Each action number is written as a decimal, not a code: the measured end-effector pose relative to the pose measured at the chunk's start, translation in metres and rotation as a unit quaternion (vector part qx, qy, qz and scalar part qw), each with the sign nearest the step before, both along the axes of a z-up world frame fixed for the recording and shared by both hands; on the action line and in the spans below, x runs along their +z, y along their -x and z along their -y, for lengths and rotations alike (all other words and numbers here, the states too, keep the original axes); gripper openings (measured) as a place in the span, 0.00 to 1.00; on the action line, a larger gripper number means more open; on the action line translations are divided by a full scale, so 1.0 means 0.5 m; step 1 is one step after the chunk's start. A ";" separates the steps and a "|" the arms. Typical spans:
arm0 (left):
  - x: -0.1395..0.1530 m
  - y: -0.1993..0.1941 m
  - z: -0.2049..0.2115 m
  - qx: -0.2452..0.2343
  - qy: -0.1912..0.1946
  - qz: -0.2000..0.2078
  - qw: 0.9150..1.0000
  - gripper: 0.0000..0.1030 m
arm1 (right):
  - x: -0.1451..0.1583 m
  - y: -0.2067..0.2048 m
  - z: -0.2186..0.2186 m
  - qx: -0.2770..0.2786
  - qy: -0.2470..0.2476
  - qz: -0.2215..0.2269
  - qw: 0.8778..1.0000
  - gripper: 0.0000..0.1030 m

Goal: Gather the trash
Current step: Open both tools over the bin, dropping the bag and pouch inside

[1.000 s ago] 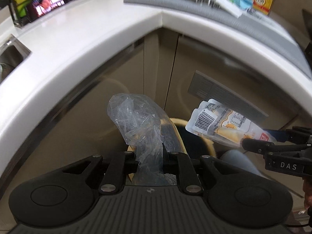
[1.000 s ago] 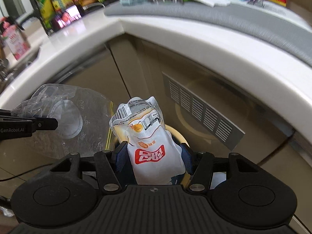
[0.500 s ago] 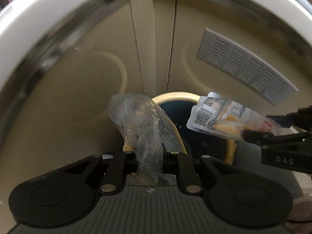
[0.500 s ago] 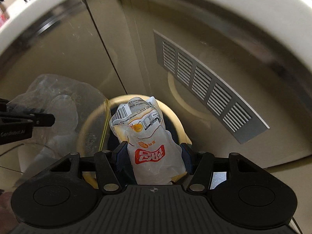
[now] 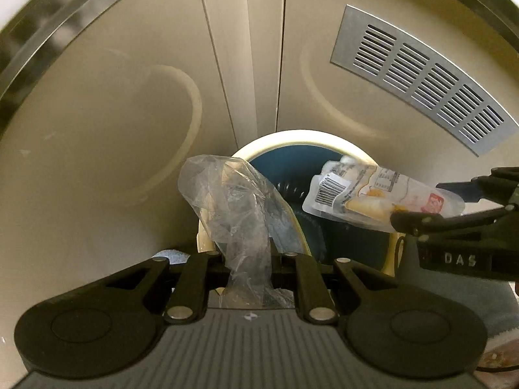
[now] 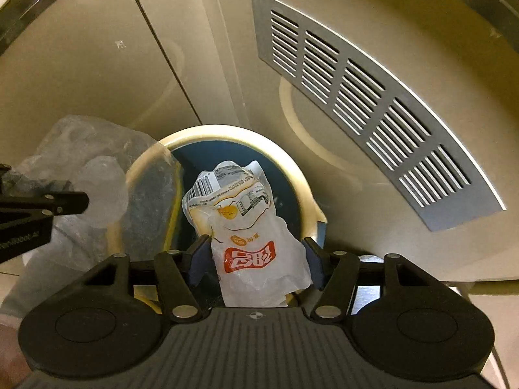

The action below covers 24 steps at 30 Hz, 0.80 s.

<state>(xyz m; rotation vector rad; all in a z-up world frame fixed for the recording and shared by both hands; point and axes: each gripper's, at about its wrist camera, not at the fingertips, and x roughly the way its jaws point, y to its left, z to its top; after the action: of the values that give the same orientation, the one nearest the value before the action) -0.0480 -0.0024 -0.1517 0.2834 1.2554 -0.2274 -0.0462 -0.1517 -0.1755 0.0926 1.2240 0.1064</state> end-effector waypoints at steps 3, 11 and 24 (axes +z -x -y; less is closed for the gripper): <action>0.014 0.010 -0.001 -0.002 0.002 0.004 1.000 0.62 | 0.010 0.002 0.009 -0.012 -0.016 0.008 1.000 0.72; 0.086 0.058 -0.005 0.004 0.002 0.036 0.999 1.00 | 0.088 0.053 0.028 -0.031 -0.030 0.036 0.998 0.77; 0.228 0.191 -0.058 0.048 0.015 0.125 0.991 1.00 | 0.258 0.245 -0.015 0.018 0.003 0.184 0.983 0.84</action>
<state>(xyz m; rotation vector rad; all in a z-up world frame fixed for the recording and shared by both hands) -0.1437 0.0266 -0.0379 0.2172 1.0144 -0.1248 -0.1687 -0.1443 -0.0465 0.0425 0.8571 0.1433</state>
